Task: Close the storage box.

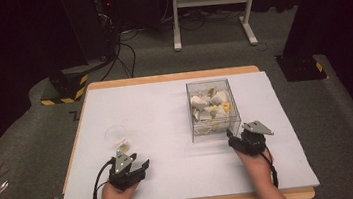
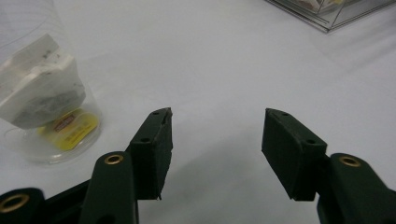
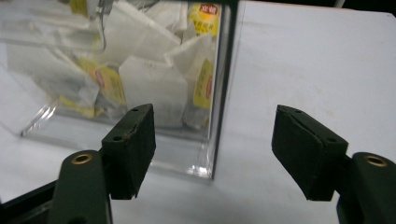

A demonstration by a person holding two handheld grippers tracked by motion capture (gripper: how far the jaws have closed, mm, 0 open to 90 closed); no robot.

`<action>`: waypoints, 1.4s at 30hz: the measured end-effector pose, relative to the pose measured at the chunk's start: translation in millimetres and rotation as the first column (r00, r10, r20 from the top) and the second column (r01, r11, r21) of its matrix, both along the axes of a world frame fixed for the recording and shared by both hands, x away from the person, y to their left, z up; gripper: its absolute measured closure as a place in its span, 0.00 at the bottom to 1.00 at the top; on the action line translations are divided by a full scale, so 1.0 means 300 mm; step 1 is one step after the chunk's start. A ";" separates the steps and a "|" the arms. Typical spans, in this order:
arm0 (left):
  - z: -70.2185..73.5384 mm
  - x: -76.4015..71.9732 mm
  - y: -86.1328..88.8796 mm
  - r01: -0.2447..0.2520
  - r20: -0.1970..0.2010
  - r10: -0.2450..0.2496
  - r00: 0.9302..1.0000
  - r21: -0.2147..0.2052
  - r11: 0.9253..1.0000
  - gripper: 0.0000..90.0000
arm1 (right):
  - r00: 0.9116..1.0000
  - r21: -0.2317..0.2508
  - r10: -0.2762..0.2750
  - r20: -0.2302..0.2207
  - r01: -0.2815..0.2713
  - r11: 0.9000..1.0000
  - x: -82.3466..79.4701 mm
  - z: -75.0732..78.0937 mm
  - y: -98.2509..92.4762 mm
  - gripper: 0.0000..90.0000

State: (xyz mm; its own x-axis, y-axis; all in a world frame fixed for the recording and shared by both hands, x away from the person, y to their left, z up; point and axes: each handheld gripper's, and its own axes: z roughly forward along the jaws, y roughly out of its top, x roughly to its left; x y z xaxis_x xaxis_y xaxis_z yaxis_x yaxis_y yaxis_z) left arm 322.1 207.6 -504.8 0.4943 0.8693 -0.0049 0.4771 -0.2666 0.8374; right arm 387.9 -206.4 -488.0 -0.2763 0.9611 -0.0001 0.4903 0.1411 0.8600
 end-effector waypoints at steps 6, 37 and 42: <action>0.000 0.002 -0.003 0.007 -0.011 -0.007 1.000 0.008 1.000 0.48 | 0.998 -0.020 0.026 -0.049 -0.027 0.999 -0.050 -0.012 -0.068 0.39; -0.004 0.013 -0.017 0.021 -0.044 -0.019 0.999 0.050 0.999 0.45 | 0.983 -0.099 0.013 -0.182 -0.031 0.995 -0.129 -0.048 -0.230 0.40; -0.004 0.013 -0.018 0.021 -0.043 -0.019 0.999 0.054 0.998 0.44 | 0.983 -0.098 0.014 -0.182 -0.032 0.995 -0.129 -0.048 -0.230 0.40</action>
